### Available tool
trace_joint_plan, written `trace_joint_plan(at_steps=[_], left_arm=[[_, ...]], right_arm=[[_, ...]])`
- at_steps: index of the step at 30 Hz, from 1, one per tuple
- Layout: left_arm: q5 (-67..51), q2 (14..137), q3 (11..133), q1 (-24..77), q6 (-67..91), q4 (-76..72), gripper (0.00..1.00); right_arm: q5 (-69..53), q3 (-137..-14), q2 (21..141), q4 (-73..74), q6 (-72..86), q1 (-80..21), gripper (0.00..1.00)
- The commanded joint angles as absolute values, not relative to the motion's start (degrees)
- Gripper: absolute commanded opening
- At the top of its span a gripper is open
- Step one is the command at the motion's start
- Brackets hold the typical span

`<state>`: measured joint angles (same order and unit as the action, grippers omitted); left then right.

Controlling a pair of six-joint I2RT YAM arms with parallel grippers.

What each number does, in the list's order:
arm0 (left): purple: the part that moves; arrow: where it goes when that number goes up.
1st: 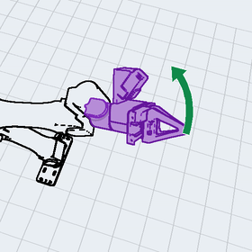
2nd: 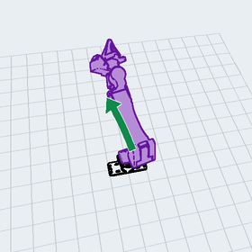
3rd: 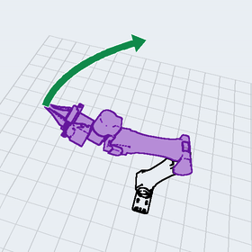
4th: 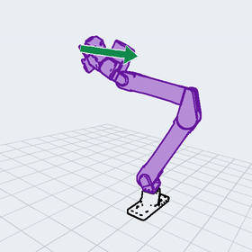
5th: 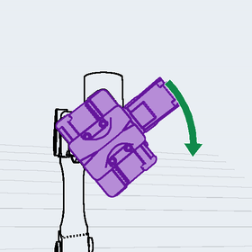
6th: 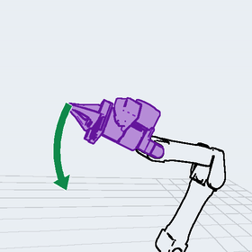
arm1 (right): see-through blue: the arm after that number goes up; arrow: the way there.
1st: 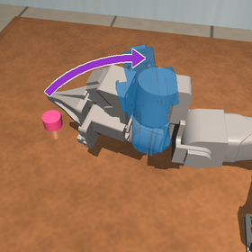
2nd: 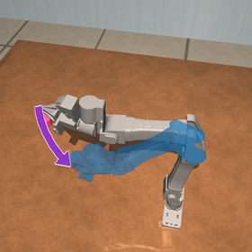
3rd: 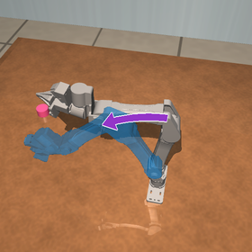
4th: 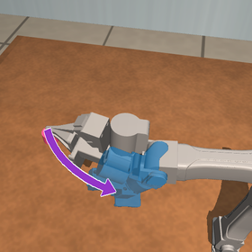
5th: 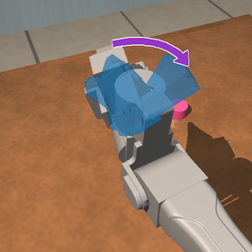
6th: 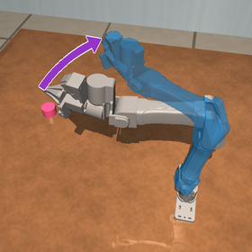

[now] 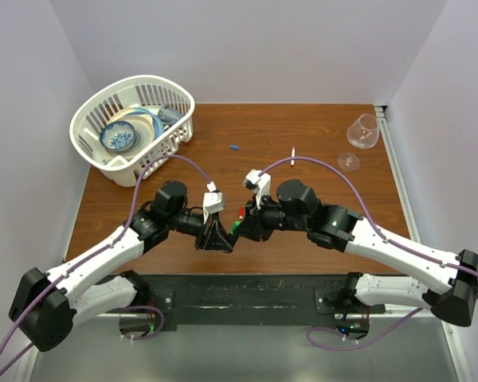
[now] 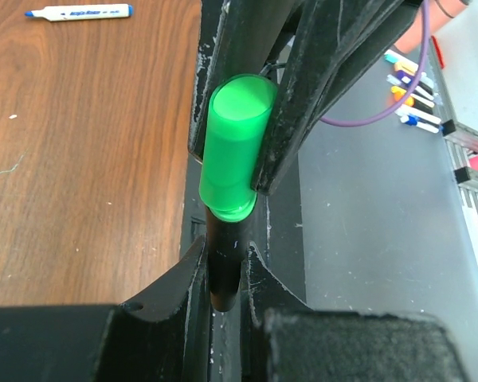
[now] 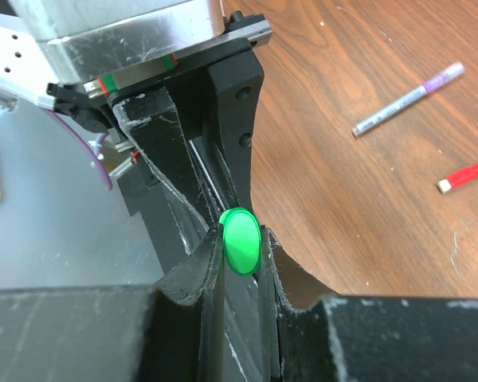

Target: Insert the pens into the pen caps

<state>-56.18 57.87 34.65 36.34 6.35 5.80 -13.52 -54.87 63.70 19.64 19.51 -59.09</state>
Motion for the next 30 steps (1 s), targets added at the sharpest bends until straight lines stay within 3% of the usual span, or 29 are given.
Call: trace_joint_plan(at_steps=[1, 7, 17, 25, 30], left_arm=[[-55.19, 54.67, 41.32, 32.09, 11.33, -19.13, 0.00], [-61.59, 54.31, 39.38, 30.59, 14.85, -23.99, 0.00], [-59.16, 54.41, 45.52, 30.23, 0.89, -3.88, 0.00], [-58.27, 52.56, 44.65, 30.23, 1.76, -7.11, 0.00], [-58.01, 52.30, 42.19, 30.23, 3.96, -11.16, 0.00]], right_arm=[[-30.75, -47.12, 68.03, 33.32, 20.56, -63.02, 0.00], [-33.04, -46.41, 69.61, 33.83, 20.40, -63.81, 0.00], [-37.34, -46.93, 71.98, 39.72, 16.61, -63.98, 0.00], [-44.82, -46.77, 73.39, 35.61, 22.30, -65.30, 0.00], [-41.50, -45.70, 73.83, 31.64, 26.18, -67.50, 0.00]])
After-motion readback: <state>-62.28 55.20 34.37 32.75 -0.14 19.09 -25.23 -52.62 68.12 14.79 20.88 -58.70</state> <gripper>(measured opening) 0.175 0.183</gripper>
